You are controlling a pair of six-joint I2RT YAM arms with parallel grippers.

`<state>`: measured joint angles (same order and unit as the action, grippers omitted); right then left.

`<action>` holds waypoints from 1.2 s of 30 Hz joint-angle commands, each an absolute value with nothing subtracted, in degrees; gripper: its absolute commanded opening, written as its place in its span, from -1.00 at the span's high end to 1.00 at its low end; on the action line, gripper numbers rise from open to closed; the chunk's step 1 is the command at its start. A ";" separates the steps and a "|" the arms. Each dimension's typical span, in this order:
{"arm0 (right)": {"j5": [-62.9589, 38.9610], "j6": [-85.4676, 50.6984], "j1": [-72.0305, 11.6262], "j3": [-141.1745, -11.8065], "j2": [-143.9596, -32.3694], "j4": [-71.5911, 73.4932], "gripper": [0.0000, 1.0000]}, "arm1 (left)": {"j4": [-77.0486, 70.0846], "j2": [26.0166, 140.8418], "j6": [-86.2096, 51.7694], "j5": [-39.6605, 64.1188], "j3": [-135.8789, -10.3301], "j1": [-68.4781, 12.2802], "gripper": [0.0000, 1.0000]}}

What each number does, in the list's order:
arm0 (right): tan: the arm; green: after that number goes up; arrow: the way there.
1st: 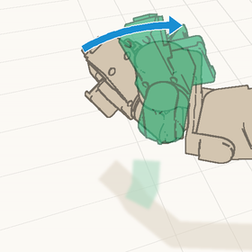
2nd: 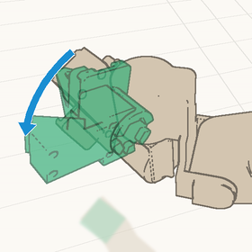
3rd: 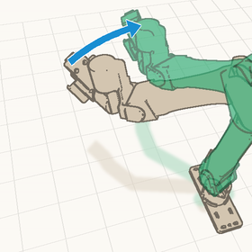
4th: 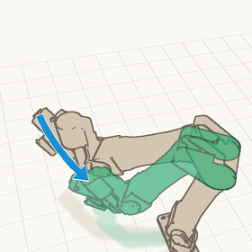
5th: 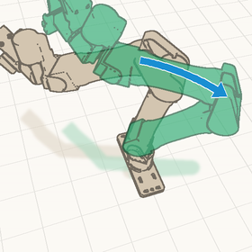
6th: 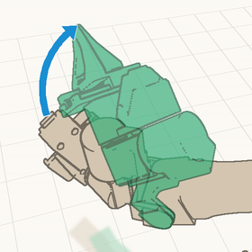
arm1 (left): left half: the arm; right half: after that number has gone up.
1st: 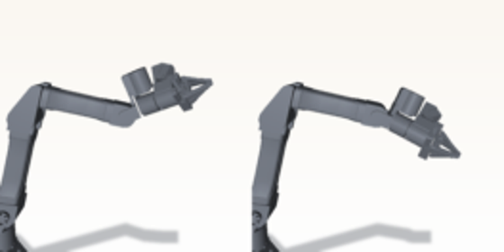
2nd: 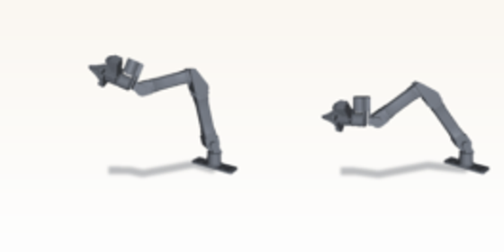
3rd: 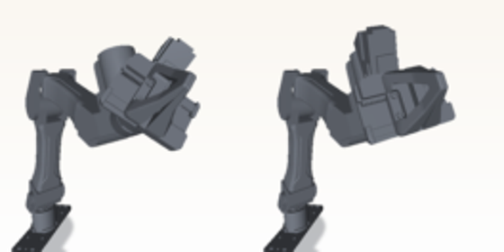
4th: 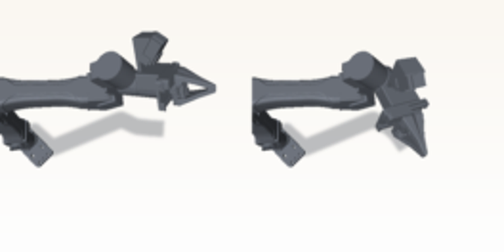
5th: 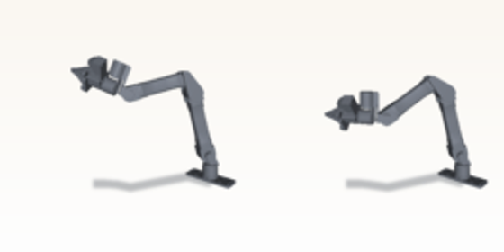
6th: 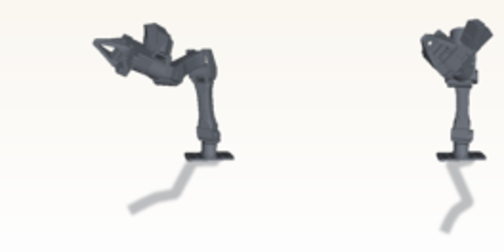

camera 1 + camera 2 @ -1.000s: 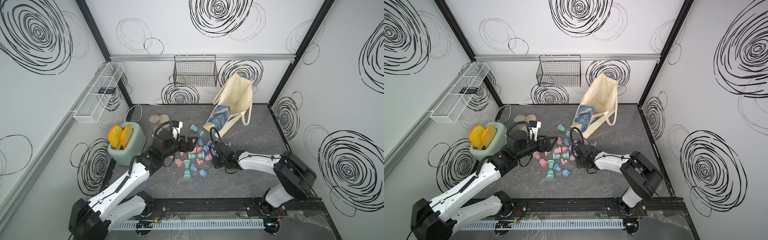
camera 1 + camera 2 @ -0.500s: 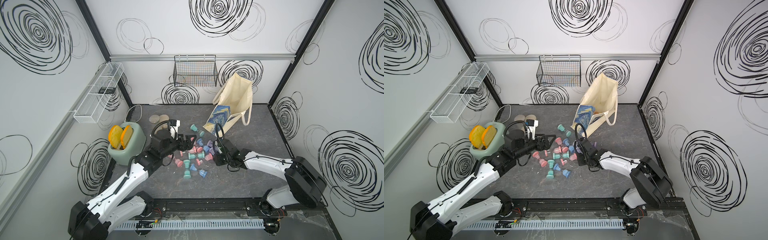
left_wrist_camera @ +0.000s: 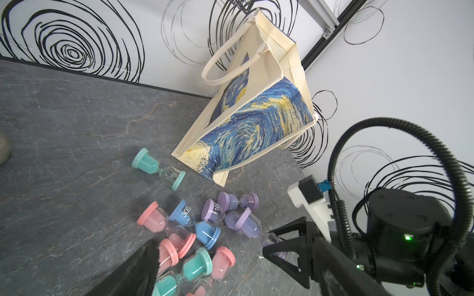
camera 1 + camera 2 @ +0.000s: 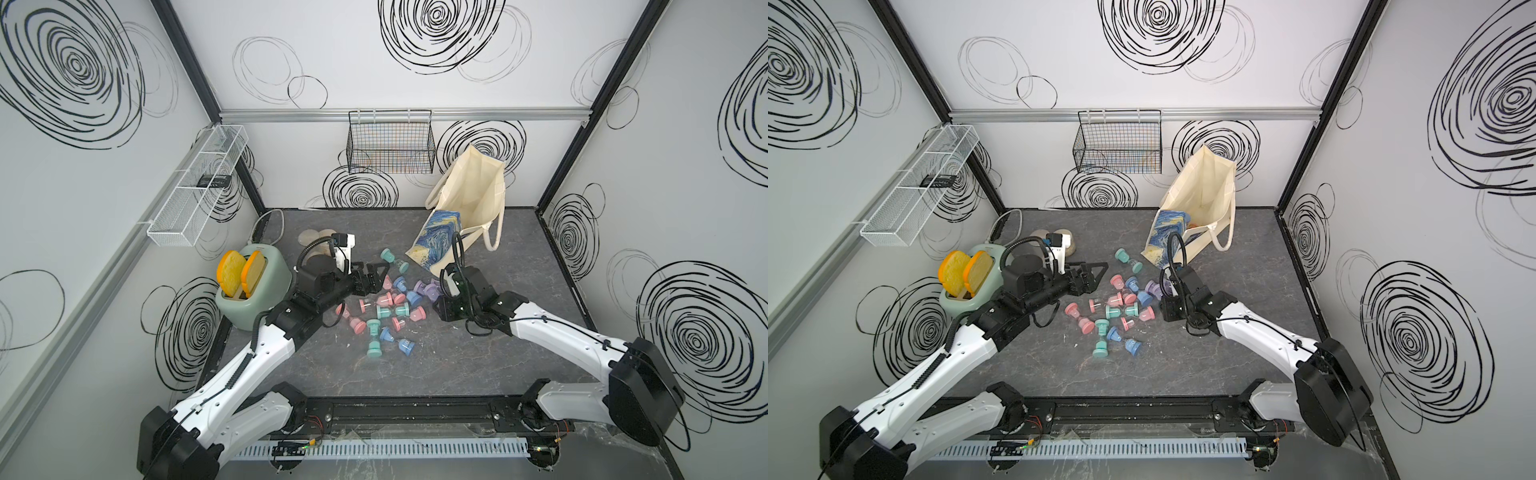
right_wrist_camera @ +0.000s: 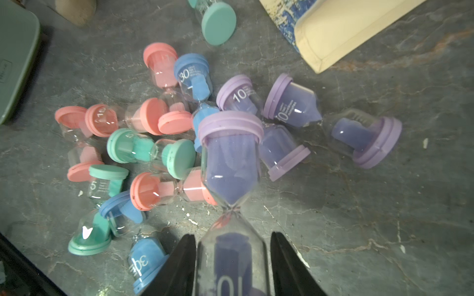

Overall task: Put the hourglass into the canvas bag
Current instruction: Pick up the hourglass from the center of the board, then place the hourglass in the canvas bag.

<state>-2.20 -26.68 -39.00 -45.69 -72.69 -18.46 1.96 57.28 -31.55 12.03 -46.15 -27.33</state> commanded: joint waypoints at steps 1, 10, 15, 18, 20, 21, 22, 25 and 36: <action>-5.30 -26.43 -37.62 -48.97 -69.33 -19.57 0.30 | -1.52 58.33 -32.39 13.22 -49.53 -26.75 -0.92; -11.51 -26.92 -32.48 -56.54 -64.28 -17.20 0.32 | -4.03 60.41 -33.29 13.59 -52.50 -26.65 -0.92; -14.38 -28.12 -28.16 -64.53 -65.97 -16.23 0.33 | -5.50 62.04 -34.01 14.33 -54.41 -27.20 -0.92; -14.76 -28.69 -25.10 -69.08 -67.99 -15.34 0.34 | -5.24 63.58 -33.16 13.84 -56.76 -28.43 -0.92; -15.14 -29.54 -22.45 -71.46 -69.56 -14.32 0.35 | -5.30 64.86 -32.87 13.45 -58.01 -29.46 -0.92; -14.99 -29.98 -21.02 -72.36 -70.36 -13.69 0.36 | -5.58 65.53 -32.87 13.45 -58.58 -30.07 -0.92; -14.83 -30.30 -19.92 -73.18 -71.02 -12.92 0.36 | -5.92 66.09 -32.87 13.37 -58.99 -30.59 -0.92; -12.18 -30.59 -16.60 -75.65 -73.82 -11.48 0.38 | -6.90 68.21 -32.94 12.84 -60.54 -32.43 -0.92; -1.45 -29.70 -12.95 -82.35 -88.48 -7.77 0.41 | -10.42 77.34 -33.66 11.24 -65.81 -37.12 -0.92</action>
<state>-4.93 -29.58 -12.51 -79.09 -85.95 -11.20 -6.31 75.94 -32.82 11.92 -63.68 -36.58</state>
